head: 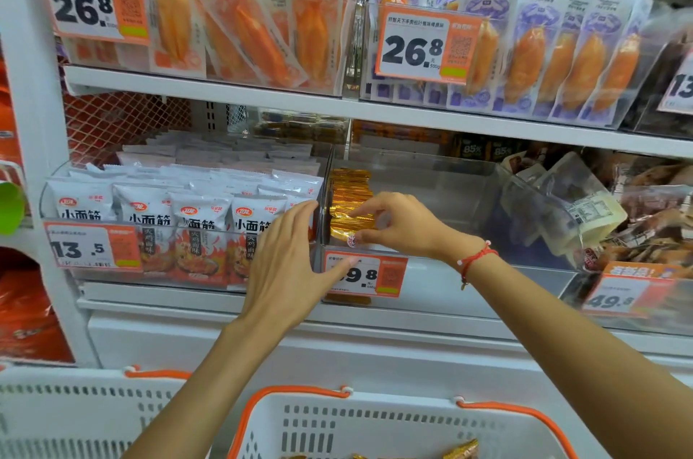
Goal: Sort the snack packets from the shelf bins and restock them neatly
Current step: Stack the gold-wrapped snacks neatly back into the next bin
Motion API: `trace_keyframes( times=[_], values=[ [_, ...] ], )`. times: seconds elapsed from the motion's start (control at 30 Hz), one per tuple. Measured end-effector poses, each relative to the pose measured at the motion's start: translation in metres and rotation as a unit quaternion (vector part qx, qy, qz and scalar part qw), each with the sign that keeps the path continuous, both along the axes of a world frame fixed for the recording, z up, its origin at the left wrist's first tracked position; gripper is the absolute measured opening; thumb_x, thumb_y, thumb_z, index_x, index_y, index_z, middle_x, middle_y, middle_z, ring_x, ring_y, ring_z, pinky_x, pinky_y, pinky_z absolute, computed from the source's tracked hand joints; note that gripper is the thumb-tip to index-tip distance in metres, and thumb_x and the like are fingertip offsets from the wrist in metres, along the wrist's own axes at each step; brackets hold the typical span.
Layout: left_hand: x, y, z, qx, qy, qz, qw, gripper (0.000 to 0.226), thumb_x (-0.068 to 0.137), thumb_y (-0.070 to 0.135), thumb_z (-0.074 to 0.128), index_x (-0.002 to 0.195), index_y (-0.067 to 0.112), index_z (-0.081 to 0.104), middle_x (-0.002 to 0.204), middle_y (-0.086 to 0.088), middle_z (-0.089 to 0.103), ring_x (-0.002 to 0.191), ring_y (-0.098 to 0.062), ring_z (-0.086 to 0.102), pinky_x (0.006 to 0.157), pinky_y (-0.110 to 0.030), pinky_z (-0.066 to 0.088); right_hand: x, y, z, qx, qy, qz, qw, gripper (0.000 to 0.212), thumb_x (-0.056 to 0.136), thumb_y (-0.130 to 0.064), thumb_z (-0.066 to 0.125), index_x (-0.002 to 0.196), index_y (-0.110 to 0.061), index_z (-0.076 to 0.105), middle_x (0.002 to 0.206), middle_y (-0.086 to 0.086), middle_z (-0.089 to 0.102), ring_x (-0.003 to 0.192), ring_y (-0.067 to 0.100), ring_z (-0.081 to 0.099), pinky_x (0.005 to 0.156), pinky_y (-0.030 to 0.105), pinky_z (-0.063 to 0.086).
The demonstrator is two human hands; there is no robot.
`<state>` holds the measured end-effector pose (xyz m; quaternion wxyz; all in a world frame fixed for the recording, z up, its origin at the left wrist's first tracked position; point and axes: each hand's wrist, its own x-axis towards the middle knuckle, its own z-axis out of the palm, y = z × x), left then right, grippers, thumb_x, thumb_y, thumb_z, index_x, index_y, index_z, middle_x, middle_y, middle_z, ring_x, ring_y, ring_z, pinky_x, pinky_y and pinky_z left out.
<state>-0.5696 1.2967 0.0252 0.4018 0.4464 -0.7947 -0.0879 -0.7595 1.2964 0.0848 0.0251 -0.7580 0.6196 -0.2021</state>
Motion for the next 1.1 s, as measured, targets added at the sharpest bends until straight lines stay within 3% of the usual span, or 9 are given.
trace_keyframes(
  times=[0.1, 0.23, 0.33, 0.43, 0.5, 0.6, 0.73, 0.87, 1.1],
  values=[
    [0.005, 0.017, -0.013, -0.055, 0.058, 0.02, 0.997, 0.073, 0.082, 0.05, 0.069, 0.143, 0.021, 0.039, 0.145, 0.002, 0.043, 0.133, -0.015, 0.036, 0.109, -0.031, 0.027, -0.006, 0.038, -0.01, -0.115, -0.036, 0.007, 0.993, 0.038, 0.085, -0.041, 0.068, 0.12, -0.029, 0.064, 0.124, -0.007, 0.057, 0.114, 0.008, 0.052, 0.09, 0.029, 0.048],
    [0.029, 0.05, -0.063, -0.11, 0.064, 0.05, 0.991, 0.041, 0.087, 0.03, 0.055, 0.127, 0.019, 0.056, 0.126, 0.004, 0.058, 0.116, -0.015, 0.048, 0.097, -0.027, 0.032, -0.008, 0.099, -0.049, -0.232, -0.023, 0.021, 0.972, 0.026, 0.086, -0.04, 0.068, 0.11, -0.031, 0.065, 0.109, -0.013, 0.059, 0.098, 0.006, 0.056, 0.075, 0.021, 0.046],
    [0.055, 0.071, -0.13, -0.039, -0.019, 0.083, 0.996, 0.042, 0.084, 0.02, 0.062, 0.125, 0.015, 0.058, 0.128, -0.002, 0.059, 0.118, -0.023, 0.051, 0.1, -0.037, 0.037, -0.009, 0.135, -0.112, -0.042, -0.045, 0.013, 0.998, 0.039, 0.085, -0.047, 0.067, 0.121, -0.036, 0.059, 0.104, -0.018, 0.061, 0.086, 0.002, 0.058, 0.072, 0.023, 0.05],
    [0.078, 0.09, -0.193, 0.036, -0.175, 0.096, 0.979, 0.07, 0.07, 0.01, 0.08, 0.134, 0.008, 0.051, 0.134, -0.014, 0.055, 0.123, -0.034, 0.053, 0.099, -0.052, 0.045, -0.014, 0.163, -0.193, 0.189, -0.034, -0.01, 0.981, 0.038, 0.086, -0.044, 0.066, 0.123, -0.036, 0.059, 0.103, -0.015, 0.065, 0.086, 0.004, 0.062, 0.076, 0.025, 0.051],
    [0.09, 0.102, -0.221, 0.088, -0.24, 0.095, 0.962, 0.088, 0.063, 0.01, 0.085, 0.14, 0.004, 0.044, 0.136, -0.018, 0.054, 0.124, -0.036, 0.053, 0.099, -0.053, 0.046, -0.017, 0.184, -0.246, 0.267, -0.01, -0.031, 0.963, 0.034, 0.09, -0.038, 0.063, 0.123, -0.031, 0.06, 0.109, -0.008, 0.067, 0.096, 0.011, 0.063, 0.076, 0.019, 0.047],
    [0.1, 0.111, -0.243, 0.102, -0.292, 0.1, 0.946, 0.082, 0.065, 0.004, 0.084, 0.138, -0.004, 0.046, 0.133, -0.022, 0.056, 0.122, -0.037, 0.055, 0.1, -0.056, 0.045, -0.011, 0.211, -0.315, 0.349, -0.01, -0.055, 0.935, 0.043, 0.094, -0.034, 0.058, 0.137, -0.029, 0.049, 0.131, -0.001, 0.057, 0.116, 0.02, 0.055, 0.091, 0.03, 0.048],
    [0.098, 0.109, -0.241, 0.111, -0.27, 0.107, 0.95, 0.072, 0.075, 0.003, 0.076, 0.14, 0.0, 0.044, 0.133, -0.018, 0.057, 0.121, -0.034, 0.056, 0.107, -0.053, 0.037, 0.023, 0.215, -0.366, 0.301, 0.009, -0.07, 0.951, 0.057, 0.093, -0.023, 0.052, 0.146, -0.023, 0.034, 0.15, 0.0, 0.035, 0.134, 0.023, 0.039, 0.102, 0.036, 0.041],
    [0.098, 0.109, -0.242, 0.096, -0.261, 0.113, 0.954, 0.071, 0.076, 0.003, 0.074, 0.14, 0.005, 0.046, 0.126, -0.011, 0.062, 0.116, -0.028, 0.059, 0.111, -0.046, 0.032, 0.059, 0.179, -0.375, 0.156, 0.054, -0.081, 0.983, 0.054, 0.078, -0.022, 0.073, 0.128, -0.015, 0.056, 0.122, 0.006, 0.061, 0.111, 0.029, 0.06, 0.085, 0.04, 0.055],
    [0.1, 0.107, -0.244, 0.106, -0.223, 0.111, 0.963, 0.068, 0.076, 0.003, 0.072, 0.139, 0.009, 0.048, 0.13, -0.006, 0.061, 0.12, -0.024, 0.057, 0.113, -0.038, 0.021, 0.053, 0.154, -0.379, 0.215, 0.105, -0.087, 0.967, 0.039, 0.092, -0.014, 0.056, 0.131, -0.016, 0.05, 0.132, 0.004, 0.051, 0.126, 0.025, 0.044, 0.094, 0.036, 0.044]
  ],
)
